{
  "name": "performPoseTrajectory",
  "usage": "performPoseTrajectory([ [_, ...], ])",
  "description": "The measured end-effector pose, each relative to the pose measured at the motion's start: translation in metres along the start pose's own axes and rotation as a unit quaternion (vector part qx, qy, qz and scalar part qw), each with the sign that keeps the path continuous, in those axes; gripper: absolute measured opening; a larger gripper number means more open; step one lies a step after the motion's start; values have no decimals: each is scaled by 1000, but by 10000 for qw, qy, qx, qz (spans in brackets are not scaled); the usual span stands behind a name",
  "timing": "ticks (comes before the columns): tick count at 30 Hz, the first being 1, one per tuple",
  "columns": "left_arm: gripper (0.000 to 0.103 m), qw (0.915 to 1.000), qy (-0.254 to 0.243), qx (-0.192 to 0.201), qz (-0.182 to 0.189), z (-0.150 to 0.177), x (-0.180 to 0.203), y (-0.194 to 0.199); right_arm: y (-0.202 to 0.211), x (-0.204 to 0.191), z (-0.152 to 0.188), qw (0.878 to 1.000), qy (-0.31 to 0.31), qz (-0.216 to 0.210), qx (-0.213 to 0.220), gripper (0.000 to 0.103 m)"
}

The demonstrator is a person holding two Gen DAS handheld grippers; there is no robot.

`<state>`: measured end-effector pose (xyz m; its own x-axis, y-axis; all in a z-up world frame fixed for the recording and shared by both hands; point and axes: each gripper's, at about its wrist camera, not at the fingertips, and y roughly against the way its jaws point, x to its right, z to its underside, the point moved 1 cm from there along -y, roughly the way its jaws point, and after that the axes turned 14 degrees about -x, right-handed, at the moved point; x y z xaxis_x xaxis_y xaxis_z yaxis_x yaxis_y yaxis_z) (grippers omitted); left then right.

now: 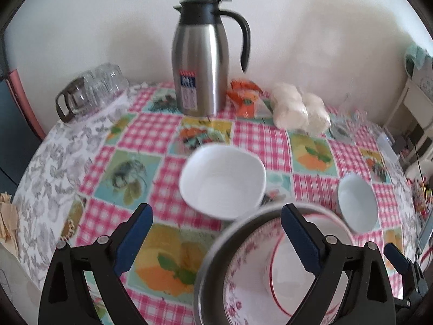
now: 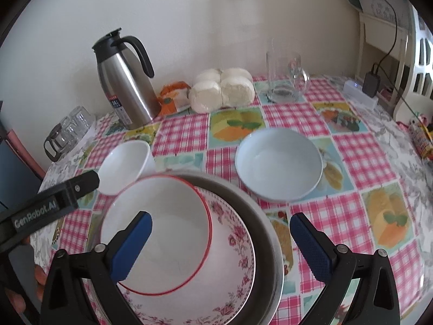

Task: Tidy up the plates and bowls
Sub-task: 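Move both grippers toward the square white bowl beside the thermos, then close both grippers on the rim of the square white bowl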

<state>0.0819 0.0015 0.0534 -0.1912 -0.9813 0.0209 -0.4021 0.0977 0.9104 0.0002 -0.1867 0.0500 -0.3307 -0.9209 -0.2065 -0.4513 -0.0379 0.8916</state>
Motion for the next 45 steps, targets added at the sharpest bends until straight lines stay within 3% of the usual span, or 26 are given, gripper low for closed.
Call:
performPoseTrajectory([
  [7,96,9989,328,300,114,-28,-17,15,14,-16,-12,9980,338,367,401,103],
  [15,96,9962,838,203,-73,-39,-41,2,12,-23,-19,9985,190,230,465,103],
  [24,96,9936,1132,-5,-45,-39,-66,-18,11,-32,-23,9978,-119,399,513,103],
  [30,96,9894,1388,-151,390,-38,-101,-27,16,-47,-24,9970,-64,496,595,103],
  [36,96,9881,1463,-193,428,-37,-125,-29,23,-69,-27,9964,169,542,635,103],
  [45,96,9774,1822,-152,1063,-35,-155,-41,27,-99,-60,9980,344,453,269,103],
])
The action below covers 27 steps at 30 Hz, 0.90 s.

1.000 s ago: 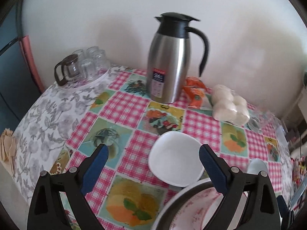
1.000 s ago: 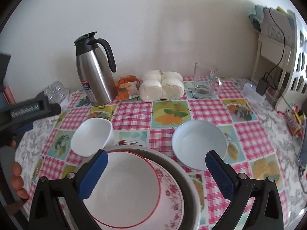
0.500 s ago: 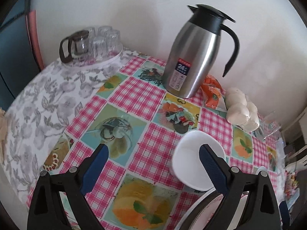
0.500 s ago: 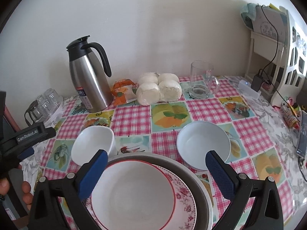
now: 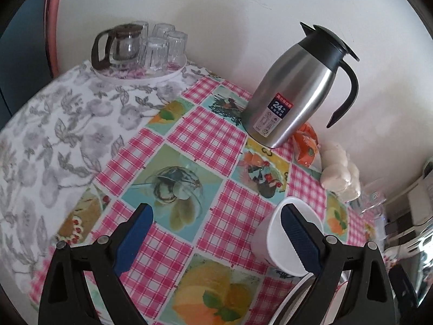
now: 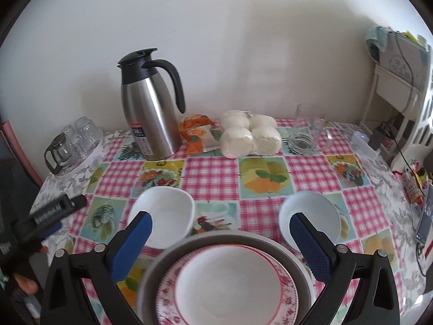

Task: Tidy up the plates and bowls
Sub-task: 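Close both grippers on the rim of the square white bowl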

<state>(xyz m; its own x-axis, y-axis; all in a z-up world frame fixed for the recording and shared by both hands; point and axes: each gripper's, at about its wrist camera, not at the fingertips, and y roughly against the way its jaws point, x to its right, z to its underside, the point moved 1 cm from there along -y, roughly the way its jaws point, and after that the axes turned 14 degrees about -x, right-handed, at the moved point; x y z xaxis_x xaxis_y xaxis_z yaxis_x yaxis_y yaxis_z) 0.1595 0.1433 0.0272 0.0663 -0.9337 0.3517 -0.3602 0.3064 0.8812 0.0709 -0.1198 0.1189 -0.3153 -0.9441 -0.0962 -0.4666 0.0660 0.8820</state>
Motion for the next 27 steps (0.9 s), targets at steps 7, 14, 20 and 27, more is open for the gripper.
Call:
performPoseTrajectory([
  [7,102,9997,-63,217,59,-3,-3,-3,-11,-22,-30,9986,168,172,-468,101],
  [14,102,9997,-155,-115,119,-3,4,-25,-47,-41,-40,9927,489,476,-996,92],
  [20,102,9989,-299,-353,104,0,16,-44,-86,-38,-41,9869,409,393,-1510,81],
  [27,89,9963,-383,-741,209,6,27,-70,-123,-34,-40,9784,261,287,-2032,60],
])
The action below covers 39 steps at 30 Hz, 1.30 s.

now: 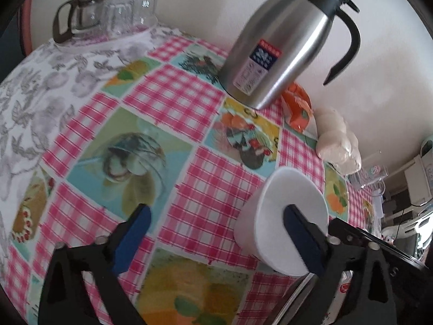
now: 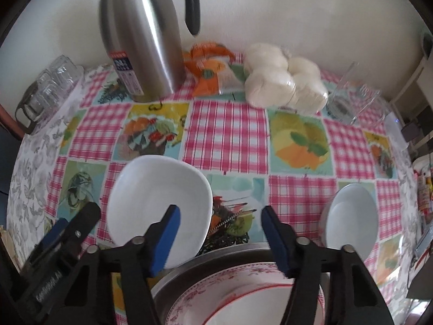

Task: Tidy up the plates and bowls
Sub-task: 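Close both grippers on the rim of the square white bowl, then lift the square bowl with both grippers and carry it over the basin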

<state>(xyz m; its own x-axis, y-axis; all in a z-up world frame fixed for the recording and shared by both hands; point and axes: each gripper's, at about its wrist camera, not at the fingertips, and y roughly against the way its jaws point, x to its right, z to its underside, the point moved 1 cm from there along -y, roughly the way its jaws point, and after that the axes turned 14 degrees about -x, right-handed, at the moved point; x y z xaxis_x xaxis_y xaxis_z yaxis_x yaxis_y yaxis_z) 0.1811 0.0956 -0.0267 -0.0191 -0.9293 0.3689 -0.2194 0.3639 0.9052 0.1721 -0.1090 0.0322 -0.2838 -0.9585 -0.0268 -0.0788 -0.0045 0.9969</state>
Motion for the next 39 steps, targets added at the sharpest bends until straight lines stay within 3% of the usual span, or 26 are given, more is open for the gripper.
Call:
performPoseTrajectory([
  [1,80,10000,-15,-58,-3,0,1,-3,-5,1,-2,10000,-24,-5,-83,56],
  [3,75,9998,-34,-183,-1,0,3,-11,-13,1,-5,9998,-23,-15,-211,49],
  [8,50,9989,-79,-461,59,1,8,-30,-26,5,-11,9990,-70,-100,-422,39],
  [19,22,9980,-184,-578,188,4,24,-43,-44,-3,-16,9970,173,-228,-721,25],
  [26,19,9952,184,-588,763,2,8,-44,-49,-10,-13,9962,197,-301,-794,15],
  [36,18,9956,240,-343,841,-1,0,-25,-33,-12,-14,9973,333,-466,-458,11],
  [39,18,9977,153,-169,635,-3,0,-11,-26,-16,-12,9966,446,-617,-327,11],
])
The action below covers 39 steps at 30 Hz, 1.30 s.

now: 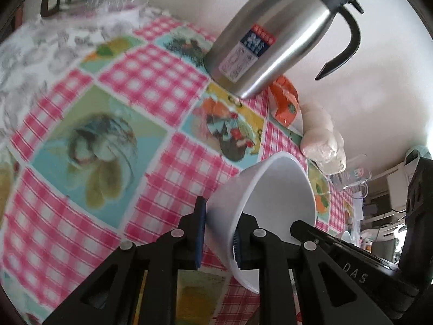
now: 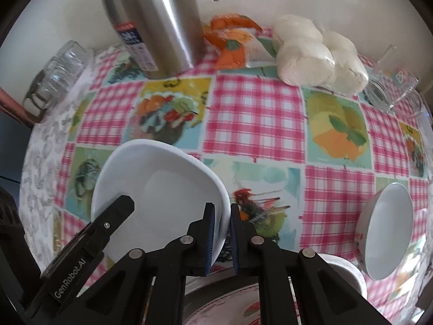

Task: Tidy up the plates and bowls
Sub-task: 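Lift the square bowl with both grippers and carry it over the basin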

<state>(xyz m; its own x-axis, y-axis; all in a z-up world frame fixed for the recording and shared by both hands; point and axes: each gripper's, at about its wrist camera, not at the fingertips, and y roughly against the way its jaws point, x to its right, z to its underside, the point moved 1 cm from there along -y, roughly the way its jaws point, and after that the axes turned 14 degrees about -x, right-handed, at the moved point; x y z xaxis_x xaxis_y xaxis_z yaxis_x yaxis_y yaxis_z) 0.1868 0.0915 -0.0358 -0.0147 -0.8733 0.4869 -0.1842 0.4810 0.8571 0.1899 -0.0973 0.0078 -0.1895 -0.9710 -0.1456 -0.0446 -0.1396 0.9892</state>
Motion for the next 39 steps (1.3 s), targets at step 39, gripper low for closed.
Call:
performPoseTrajectory([
  [39,18,9786,-1845,801,-441,97,160,83,135,104,145,9706,-745,-1122,1995,13],
])
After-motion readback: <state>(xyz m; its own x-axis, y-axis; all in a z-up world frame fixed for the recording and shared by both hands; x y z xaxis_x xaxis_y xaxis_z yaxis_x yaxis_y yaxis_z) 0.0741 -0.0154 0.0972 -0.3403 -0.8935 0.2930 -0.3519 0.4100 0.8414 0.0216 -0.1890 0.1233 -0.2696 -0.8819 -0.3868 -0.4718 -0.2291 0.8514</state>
